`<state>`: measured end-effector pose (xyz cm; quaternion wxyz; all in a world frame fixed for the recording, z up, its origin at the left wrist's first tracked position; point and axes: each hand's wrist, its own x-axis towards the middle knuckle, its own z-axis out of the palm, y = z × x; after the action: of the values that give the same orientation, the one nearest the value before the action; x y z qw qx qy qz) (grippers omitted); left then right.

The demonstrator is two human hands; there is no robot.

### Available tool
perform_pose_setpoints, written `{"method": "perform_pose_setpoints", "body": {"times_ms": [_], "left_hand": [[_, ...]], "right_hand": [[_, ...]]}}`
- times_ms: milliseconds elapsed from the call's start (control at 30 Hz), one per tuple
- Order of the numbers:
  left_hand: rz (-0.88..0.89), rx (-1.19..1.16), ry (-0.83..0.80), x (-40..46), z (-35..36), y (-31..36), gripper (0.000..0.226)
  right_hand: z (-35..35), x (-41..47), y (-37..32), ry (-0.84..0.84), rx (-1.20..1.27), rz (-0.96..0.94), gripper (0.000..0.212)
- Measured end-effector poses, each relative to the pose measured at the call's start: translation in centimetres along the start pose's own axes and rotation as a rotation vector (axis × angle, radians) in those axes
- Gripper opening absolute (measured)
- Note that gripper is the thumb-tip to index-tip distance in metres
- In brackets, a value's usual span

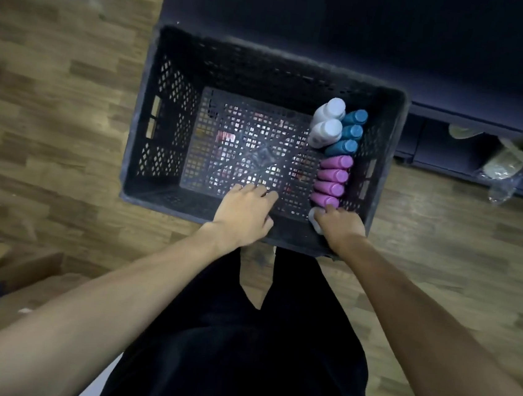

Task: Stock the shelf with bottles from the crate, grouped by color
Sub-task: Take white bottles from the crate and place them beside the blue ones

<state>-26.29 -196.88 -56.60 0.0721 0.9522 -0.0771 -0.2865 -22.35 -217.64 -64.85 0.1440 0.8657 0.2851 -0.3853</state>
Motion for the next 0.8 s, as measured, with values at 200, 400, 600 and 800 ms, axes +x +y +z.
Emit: {"method": "perform_pose_setpoints", "body": {"times_ms": [200, 400, 600, 800], "left_hand": [[0.004, 0.027, -0.001, 0.6, 1.3, -0.9, 0.034], [0.020, 0.022, -0.031, 0.8, 2.2, -1.4, 0.040], [0.043, 0.055, -0.031, 1.0, 2.5, -1.9, 0.036], [0.058, 0.102, -0.019, 0.8, 2.2, -2.4, 0.040]], "right_hand": [[1.1, 1.2, -0.7, 0.021, -0.071, -0.037, 0.037], [0.9, 2.0, -1.9, 0.060, 0.046, 0.024, 0.031], [1.8, 3.1, -2.4, 0.041, 0.154, 0.031, 0.041], [1.8, 3.4, -1.9, 0.064, 0.276, 0.069, 0.035]]}}
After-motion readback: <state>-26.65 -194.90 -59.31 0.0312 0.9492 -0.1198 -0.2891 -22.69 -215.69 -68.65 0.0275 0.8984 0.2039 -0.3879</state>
